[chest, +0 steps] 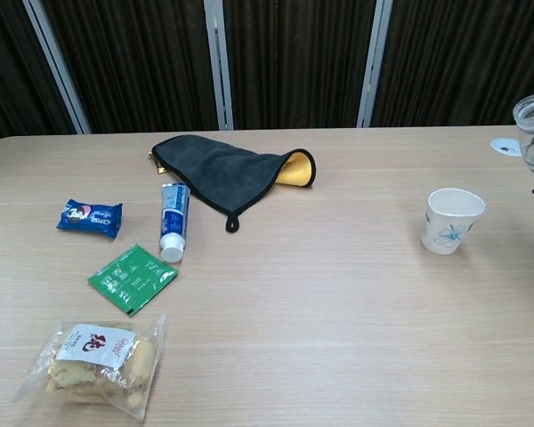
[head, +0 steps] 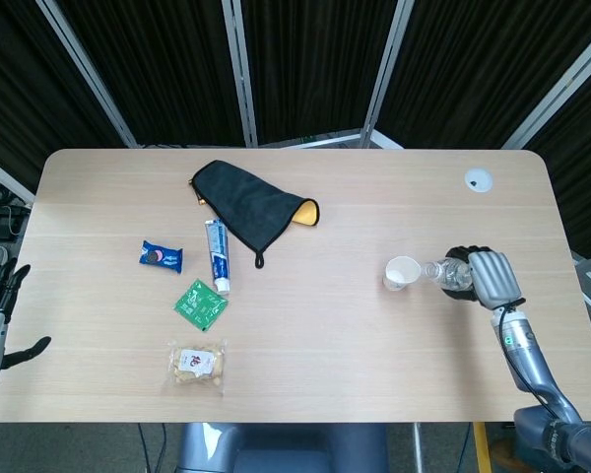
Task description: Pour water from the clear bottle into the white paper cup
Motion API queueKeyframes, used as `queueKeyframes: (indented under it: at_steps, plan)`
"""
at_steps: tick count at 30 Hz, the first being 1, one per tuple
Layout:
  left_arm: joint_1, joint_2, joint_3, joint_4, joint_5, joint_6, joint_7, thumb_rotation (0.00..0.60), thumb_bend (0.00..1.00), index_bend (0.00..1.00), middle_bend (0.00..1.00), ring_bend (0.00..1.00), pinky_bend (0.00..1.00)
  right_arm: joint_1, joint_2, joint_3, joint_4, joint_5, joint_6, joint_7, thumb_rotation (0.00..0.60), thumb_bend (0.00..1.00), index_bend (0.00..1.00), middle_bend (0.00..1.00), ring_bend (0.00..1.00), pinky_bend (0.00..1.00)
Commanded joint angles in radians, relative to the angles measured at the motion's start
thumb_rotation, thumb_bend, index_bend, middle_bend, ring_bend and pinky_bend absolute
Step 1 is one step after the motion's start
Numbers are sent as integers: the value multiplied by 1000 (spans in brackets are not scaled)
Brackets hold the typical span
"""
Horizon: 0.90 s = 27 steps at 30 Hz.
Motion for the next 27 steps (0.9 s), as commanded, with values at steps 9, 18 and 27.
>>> queueKeyframes:
  at_steps: [9, 18, 27]
  plan:
    - [-3, -3, -5, 10, -23, -13, 1, 600, 5, 0, 0, 0, 0, 62, -119, 25, 198, 26, -62, -154, 600, 656, 506, 619, 570, 442]
    - [-12, -9, -10, 14, -42, -32, 8, 600, 5, 0, 0, 0, 0, 74, -172, 46, 303, 72, -119, -182, 600, 657, 511, 622, 573, 445]
    - [-18, -12, -12, 17, -50, -41, 11, 600, 4, 0, 0, 0, 0, 77, -194, 27, 387, 45, -112, -202, 600, 658, 512, 626, 576, 447]
